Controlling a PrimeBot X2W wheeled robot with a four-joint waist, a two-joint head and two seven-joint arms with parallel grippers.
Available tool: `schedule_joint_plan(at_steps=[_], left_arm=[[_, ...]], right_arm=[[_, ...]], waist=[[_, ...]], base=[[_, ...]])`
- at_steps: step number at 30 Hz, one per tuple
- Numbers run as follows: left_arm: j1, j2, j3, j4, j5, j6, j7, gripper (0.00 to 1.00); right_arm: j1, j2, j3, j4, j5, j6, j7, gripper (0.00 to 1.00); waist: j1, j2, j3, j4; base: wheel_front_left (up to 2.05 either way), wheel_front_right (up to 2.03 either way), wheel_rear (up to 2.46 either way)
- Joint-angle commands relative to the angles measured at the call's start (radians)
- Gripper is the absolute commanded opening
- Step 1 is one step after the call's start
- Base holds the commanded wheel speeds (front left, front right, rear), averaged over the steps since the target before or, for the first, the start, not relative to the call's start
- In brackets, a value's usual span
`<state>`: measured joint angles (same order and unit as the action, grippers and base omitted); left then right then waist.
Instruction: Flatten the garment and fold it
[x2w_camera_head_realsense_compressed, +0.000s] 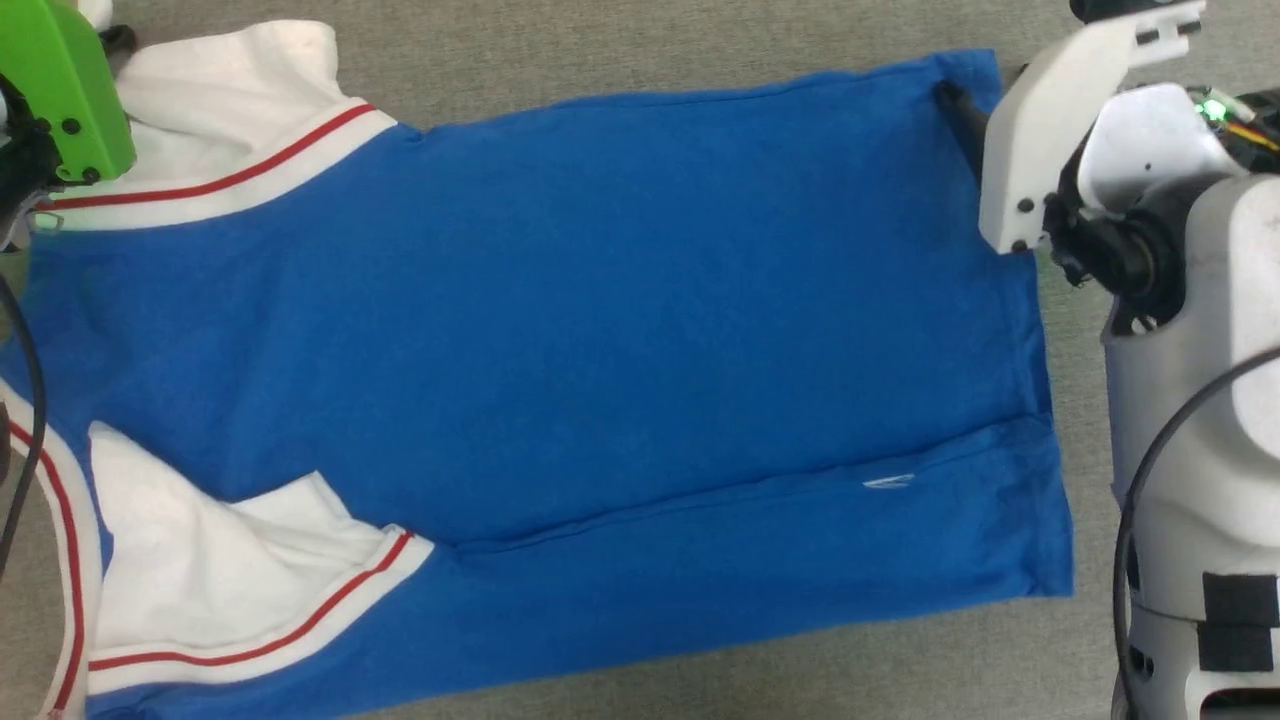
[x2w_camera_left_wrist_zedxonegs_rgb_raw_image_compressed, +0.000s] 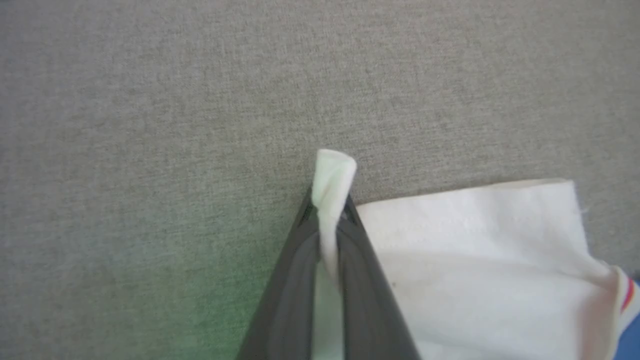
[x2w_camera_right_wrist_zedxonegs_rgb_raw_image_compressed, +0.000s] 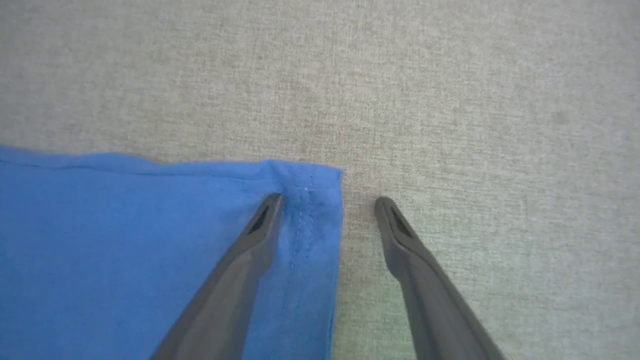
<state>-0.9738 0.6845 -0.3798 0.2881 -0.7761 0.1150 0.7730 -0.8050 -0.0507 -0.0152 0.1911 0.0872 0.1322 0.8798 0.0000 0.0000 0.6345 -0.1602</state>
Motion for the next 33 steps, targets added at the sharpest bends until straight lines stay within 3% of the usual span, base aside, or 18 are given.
schedule_joint_plan(at_steps=[1, 3, 9, 19, 25, 33], left_arm=[[0.006, -0.008, -0.009, 0.015, -0.002, -0.005, -0.003, 0.00], [0.004, -0.011, -0.010, 0.020, -0.001, -0.011, -0.013, 0.00], [0.011, -0.025, -0.003, 0.029, 0.008, -0.044, -0.115, 0.00], [0.224, -0.068, 0.042, -0.030, 0.020, -0.092, -0.488, 0.00], [0.511, -0.104, 0.089, -0.146, -0.016, -0.059, -0.680, 0.00], [0.837, -0.156, 0.117, -0.246, -0.099, -0.002, -0.750, 0.00]], right_arm=[[-0.007, 0.000, 0.000, 0.008, -0.005, -0.002, 0.029, 0.15], [-0.008, 0.000, -0.002, 0.000, -0.005, -0.002, 0.048, 0.00], [0.010, 0.000, 0.000, -0.019, 0.018, -0.002, -0.012, 0.00], [0.228, 0.001, 0.001, -0.037, 0.048, -0.002, -0.348, 0.00], [0.398, -0.017, 0.011, -0.026, 0.066, -0.002, -0.538, 0.00], [0.524, -0.075, -0.007, 0.037, 0.071, -0.002, -0.529, 0.00]], waist=[[0.0000, 0.0000, 0.000, 0.003], [0.0000, 0.0000, -0.002, 0.006], [0.0000, 0.0000, -0.038, 0.018], [0.0000, 0.0000, -0.231, 0.071], [0.0000, 0.0000, -0.374, 0.115], [0.0000, 0.0000, -0.467, 0.161]], base=[[0.00, 0.00, 0.00], [0.00, 0.00, 0.00], [0.00, 0.00, 0.00], [0.00, 0.00, 0.00], [0.00, 0.00, 0.00], [0.00, 0.00, 0.00]])
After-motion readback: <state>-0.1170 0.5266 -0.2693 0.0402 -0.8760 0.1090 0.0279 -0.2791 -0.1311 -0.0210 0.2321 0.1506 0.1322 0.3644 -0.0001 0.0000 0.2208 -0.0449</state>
